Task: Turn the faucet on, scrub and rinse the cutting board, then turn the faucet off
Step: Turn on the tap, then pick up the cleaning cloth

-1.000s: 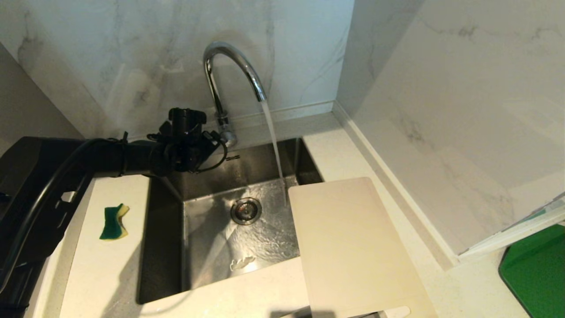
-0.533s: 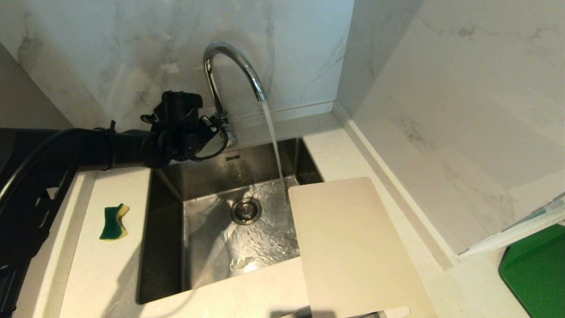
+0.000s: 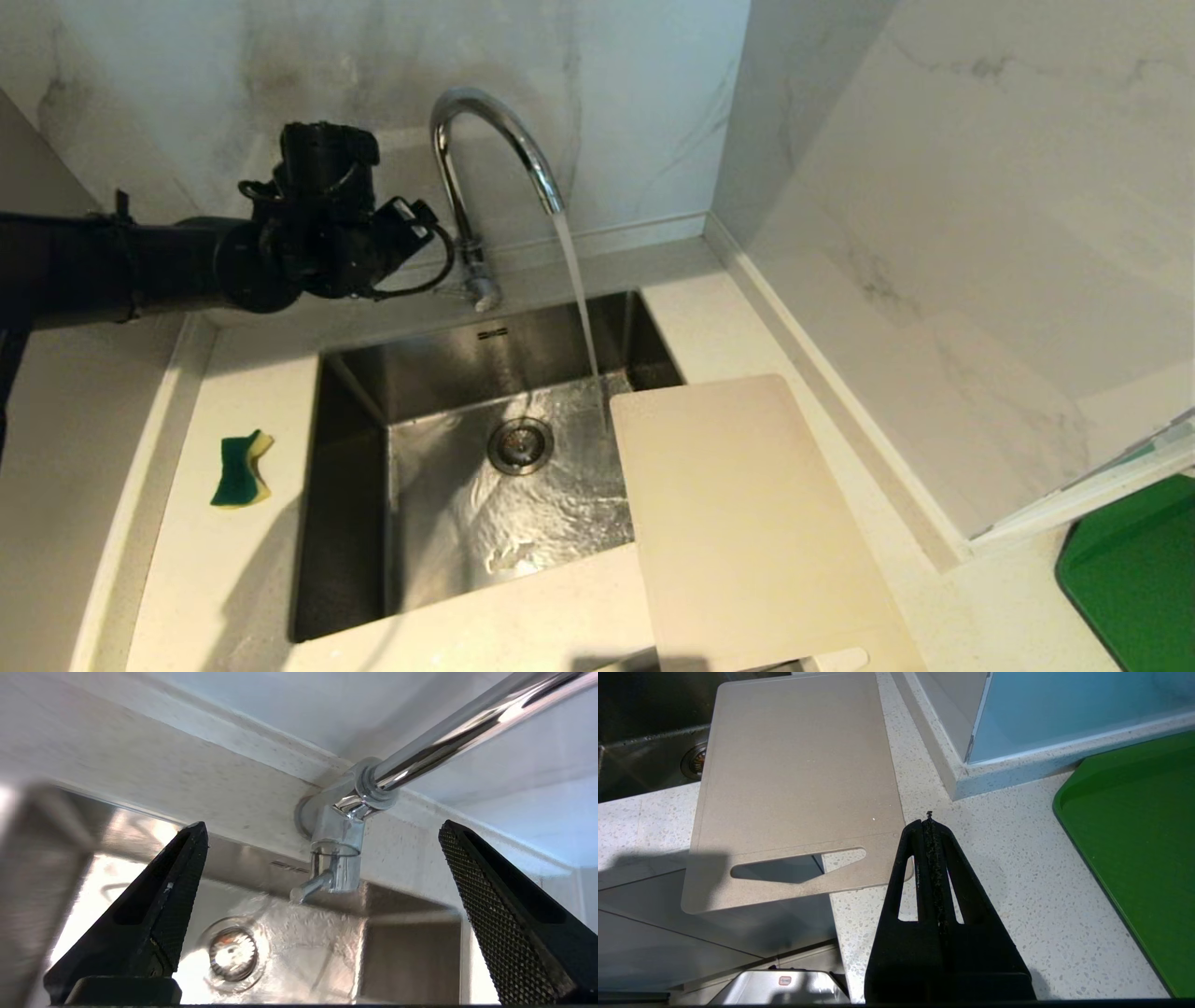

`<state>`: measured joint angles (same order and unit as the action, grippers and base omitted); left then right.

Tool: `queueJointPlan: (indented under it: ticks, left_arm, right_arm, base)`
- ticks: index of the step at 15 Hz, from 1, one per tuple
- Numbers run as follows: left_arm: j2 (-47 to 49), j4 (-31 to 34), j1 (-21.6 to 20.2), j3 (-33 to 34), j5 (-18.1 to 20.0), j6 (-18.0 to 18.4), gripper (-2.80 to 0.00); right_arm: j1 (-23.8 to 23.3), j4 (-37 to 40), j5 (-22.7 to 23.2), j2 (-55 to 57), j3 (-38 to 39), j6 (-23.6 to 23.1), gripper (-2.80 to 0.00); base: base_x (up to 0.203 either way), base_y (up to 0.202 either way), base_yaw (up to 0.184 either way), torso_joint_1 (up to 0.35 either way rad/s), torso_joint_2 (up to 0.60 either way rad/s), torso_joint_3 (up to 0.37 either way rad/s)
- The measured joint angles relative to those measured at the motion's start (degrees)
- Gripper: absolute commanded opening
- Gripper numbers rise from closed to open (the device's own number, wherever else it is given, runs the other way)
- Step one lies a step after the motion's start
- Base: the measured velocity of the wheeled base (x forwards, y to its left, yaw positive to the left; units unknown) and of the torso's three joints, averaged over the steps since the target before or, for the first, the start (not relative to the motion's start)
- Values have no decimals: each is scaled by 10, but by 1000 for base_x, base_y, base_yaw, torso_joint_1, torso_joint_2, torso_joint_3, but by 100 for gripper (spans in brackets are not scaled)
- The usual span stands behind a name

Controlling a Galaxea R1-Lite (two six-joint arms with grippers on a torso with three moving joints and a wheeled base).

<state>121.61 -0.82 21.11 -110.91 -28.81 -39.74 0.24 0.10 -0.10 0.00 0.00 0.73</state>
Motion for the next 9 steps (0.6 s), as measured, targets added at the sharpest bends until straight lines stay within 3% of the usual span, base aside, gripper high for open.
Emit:
queueJointPlan:
  ticks: [3,5,6,9]
  left_arm:
    - [-57,57,-8,20,4,42,0]
    - [-93,112,-9,31,29,63,0]
    - [-110,153,-10,33,45,64,-280]
    - [-159,281,-9,31,106,52,-280]
  right_arm:
    - [0,0,0,0,0,0,-280]
    - [0,0,0,0,0,0,-280]
    - [0,0,0,0,0,0,-280]
    - [0,0,0,0,0,0,-280]
  base:
    - [0,0,0,0,0,0]
    - [0,0,0,0,0,0]
    - [0,0,0,0,0,0]
    - [0,0,0,0,0,0]
